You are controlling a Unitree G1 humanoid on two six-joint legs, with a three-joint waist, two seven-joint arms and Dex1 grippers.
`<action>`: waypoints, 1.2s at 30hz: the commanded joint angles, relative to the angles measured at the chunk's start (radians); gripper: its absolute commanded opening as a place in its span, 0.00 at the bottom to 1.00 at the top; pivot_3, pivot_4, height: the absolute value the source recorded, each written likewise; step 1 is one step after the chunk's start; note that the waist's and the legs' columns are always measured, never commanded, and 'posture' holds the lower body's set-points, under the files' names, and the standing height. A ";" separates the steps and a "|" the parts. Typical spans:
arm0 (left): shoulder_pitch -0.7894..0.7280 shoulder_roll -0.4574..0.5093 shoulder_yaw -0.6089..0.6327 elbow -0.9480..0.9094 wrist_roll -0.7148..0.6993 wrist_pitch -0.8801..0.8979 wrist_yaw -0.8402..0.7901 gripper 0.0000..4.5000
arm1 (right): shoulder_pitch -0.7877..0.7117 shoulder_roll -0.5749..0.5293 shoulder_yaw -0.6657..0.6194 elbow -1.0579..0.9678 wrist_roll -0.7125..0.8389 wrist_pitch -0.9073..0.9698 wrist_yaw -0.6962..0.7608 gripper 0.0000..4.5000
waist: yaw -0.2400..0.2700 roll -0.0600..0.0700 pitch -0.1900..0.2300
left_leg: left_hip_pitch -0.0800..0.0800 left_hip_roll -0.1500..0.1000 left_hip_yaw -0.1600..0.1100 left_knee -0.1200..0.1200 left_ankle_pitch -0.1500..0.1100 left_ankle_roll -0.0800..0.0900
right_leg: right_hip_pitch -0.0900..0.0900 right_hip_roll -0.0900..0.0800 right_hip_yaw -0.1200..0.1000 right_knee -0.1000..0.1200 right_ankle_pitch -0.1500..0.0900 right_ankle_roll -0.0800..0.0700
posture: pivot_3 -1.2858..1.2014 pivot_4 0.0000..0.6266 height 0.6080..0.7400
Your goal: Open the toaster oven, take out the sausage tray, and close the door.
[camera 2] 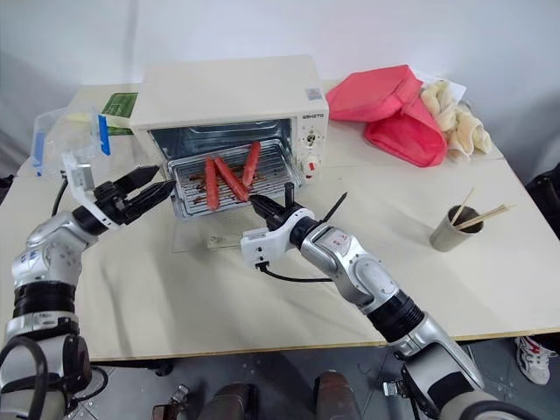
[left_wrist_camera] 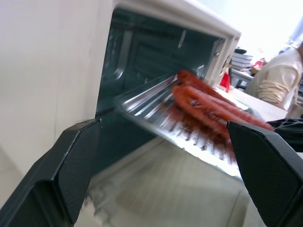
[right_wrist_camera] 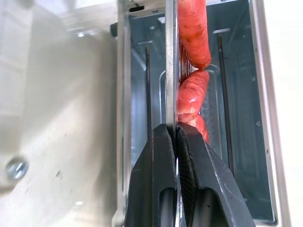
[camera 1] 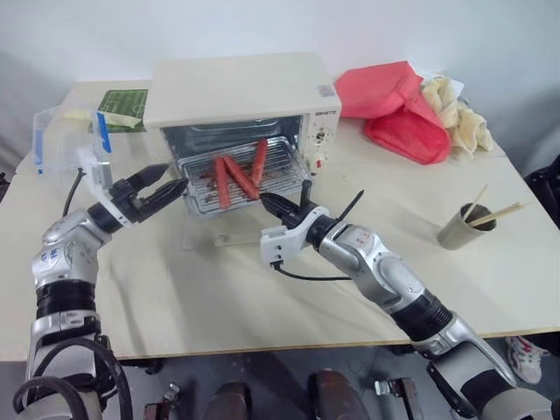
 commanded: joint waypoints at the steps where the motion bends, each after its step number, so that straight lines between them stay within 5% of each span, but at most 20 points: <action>1: 0.063 -0.014 0.049 -0.163 -0.073 0.072 0.049 1.00 | 0.001 -0.012 -0.046 -0.072 0.026 -0.033 0.004 0.02 | 0.001 0.000 0.000 | 0.000 0.000 0.000 0.000 0.000 0.000 | 0.000 0.000 0.000 0.000 0.000 0.000 | 0.52 0.24 1.00; 14: 0.308 -0.152 0.175 -0.676 -0.486 0.497 0.447 1.00 | 0.004 -0.048 -0.074 -0.074 0.064 -0.109 0.043 0.02 | 0.012 0.000 0.000 | 0.000 0.000 0.001 0.001 0.000 0.000 | 0.001 0.000 0.002 -0.002 0.000 0.000 | 0.52 0.24 1.00; 26: 0.375 -0.178 0.237 -0.632 -0.989 0.706 0.788 1.00 | 0.009 -0.078 -0.099 -0.082 0.094 -0.149 0.064 0.02 | 0.030 0.000 0.000 | 0.000 0.000 0.002 0.001 0.000 0.000 | 0.001 0.000 0.003 -0.007 0.000 0.000 | 0.52 0.24 1.00; 36: 0.440 -0.153 0.222 -0.565 -1.104 0.701 0.829 1.00 | 0.022 -0.095 -0.130 -0.099 0.120 -0.183 0.075 0.02 | 0.031 0.000 0.000 | 0.001 0.000 0.003 0.001 0.000 0.000 | 0.001 0.000 0.004 -0.008 0.000 0.000 | 0.52 0.24 1.00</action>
